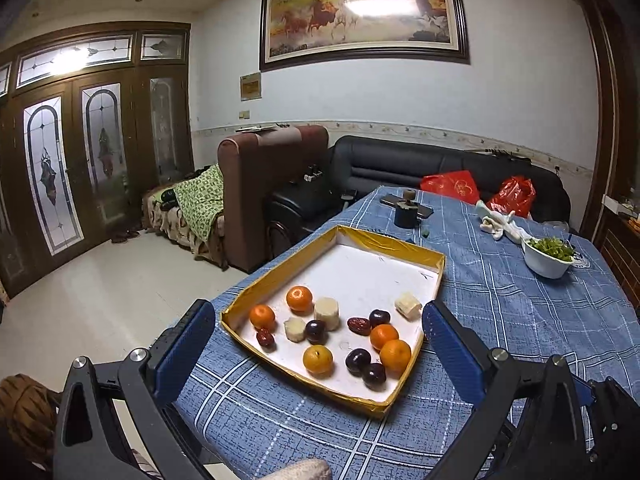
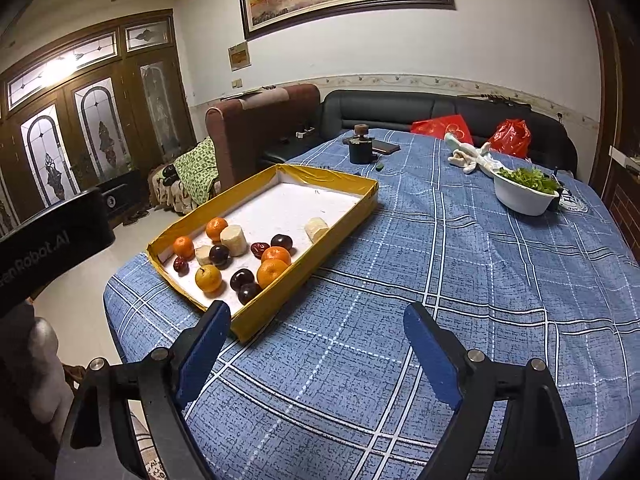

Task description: Organize fruits

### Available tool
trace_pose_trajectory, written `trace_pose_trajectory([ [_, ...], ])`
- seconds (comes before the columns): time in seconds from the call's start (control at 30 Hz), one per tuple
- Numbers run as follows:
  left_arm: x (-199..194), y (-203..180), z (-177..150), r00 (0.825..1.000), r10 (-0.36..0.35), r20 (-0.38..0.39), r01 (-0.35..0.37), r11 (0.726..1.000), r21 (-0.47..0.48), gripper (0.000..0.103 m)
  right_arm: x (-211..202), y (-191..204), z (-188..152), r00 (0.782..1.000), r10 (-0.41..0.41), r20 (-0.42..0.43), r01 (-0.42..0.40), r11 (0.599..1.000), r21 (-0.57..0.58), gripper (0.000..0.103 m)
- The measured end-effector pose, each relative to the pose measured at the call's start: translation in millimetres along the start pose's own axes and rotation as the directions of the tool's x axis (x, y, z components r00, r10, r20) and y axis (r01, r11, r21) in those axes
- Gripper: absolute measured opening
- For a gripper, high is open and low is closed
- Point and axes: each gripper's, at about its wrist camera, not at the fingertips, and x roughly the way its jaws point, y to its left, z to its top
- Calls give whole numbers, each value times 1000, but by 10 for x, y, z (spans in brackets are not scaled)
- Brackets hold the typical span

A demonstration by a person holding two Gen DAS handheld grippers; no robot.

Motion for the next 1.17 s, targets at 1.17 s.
trace_pose_trajectory([
  [1.17, 668, -84, -202, 983, -26, -182, 28, 1000, 12, 103, 494, 20, -86, 994, 40, -103, -42, 999, -11, 93],
])
